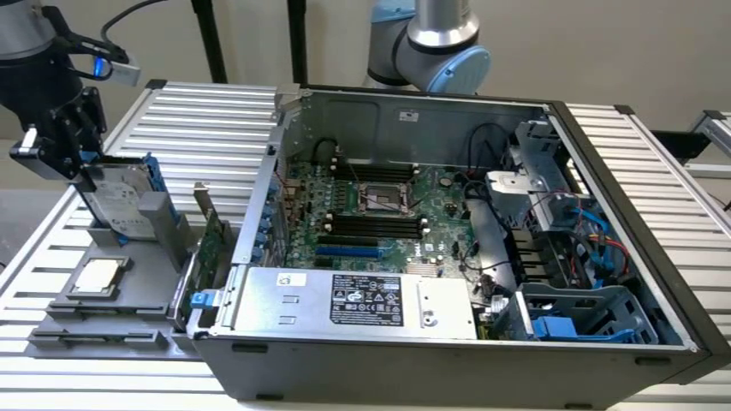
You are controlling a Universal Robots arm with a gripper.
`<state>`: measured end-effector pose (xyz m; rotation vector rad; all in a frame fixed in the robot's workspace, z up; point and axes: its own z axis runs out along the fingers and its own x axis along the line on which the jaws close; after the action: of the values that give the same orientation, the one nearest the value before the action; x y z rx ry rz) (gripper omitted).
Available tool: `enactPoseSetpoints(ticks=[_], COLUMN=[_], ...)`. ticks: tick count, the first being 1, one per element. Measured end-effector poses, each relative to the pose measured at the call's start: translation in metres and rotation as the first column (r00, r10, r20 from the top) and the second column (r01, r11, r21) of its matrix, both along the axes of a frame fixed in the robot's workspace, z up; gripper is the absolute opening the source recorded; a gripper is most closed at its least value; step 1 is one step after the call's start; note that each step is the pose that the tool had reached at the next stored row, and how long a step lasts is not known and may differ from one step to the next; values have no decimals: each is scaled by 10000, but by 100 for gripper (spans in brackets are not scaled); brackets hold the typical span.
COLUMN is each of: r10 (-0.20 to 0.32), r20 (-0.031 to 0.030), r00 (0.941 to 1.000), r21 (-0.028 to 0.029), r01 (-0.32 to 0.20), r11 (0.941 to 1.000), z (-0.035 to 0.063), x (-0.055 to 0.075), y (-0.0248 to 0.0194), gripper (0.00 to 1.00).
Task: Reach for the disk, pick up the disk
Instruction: 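Pick up the disk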
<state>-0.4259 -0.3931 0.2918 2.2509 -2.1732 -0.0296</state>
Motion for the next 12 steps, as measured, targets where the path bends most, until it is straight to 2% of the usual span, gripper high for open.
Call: enactPoseSetpoints(ticks=[4, 6, 7, 8, 12], r10=[0, -1, 0, -1, -2], r20=[0, 1, 0, 0, 2], r00=[10000, 10000, 10000, 10000, 10000], r21=[0, -1, -1, 0, 1], r01=[0, 1, 0, 1, 2], r11=[10000, 10000, 10000, 10000, 10000], z=[-1, -1, -1, -1, -2], x=[0, 0, 0, 0, 0], y=[0, 0, 0, 0, -4], gripper=[48, 40, 40, 33, 33])
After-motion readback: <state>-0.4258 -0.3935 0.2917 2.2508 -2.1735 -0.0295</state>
